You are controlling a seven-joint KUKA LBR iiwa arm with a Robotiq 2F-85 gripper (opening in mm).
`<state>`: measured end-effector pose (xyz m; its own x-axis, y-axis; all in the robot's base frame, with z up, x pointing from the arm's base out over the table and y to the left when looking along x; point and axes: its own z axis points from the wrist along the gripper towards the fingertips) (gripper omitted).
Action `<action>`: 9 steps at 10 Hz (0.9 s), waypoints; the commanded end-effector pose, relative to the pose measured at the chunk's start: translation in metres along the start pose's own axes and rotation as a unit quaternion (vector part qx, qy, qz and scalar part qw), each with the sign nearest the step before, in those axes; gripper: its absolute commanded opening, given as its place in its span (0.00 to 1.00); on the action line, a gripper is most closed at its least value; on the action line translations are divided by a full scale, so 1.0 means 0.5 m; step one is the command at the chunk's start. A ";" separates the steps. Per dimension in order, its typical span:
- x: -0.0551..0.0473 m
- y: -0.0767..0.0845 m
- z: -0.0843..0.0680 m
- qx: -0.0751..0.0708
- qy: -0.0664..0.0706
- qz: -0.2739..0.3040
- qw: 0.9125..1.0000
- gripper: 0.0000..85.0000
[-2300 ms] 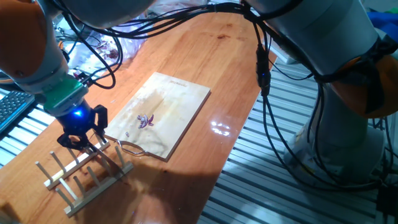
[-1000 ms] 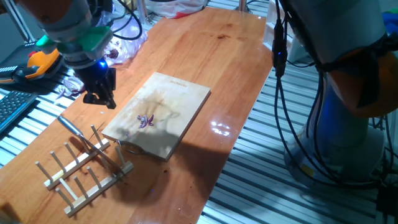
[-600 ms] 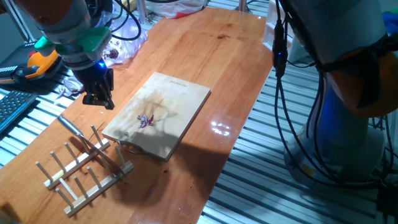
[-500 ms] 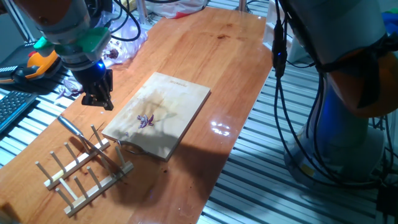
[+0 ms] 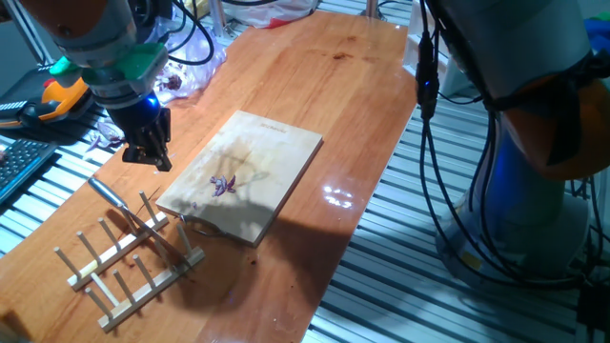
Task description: Chop the onions
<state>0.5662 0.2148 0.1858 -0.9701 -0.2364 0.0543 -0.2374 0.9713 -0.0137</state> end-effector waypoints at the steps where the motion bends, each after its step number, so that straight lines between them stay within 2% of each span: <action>1: 0.001 -0.001 0.000 0.000 0.002 0.001 1.000 0.00; 4: 0.000 0.000 0.000 0.001 0.010 0.005 1.000 0.00; 9: -0.001 0.001 0.001 -0.003 0.012 0.009 1.000 0.00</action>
<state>0.5668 0.2156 0.1853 -0.9729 -0.2173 0.0785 -0.2188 0.9757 -0.0103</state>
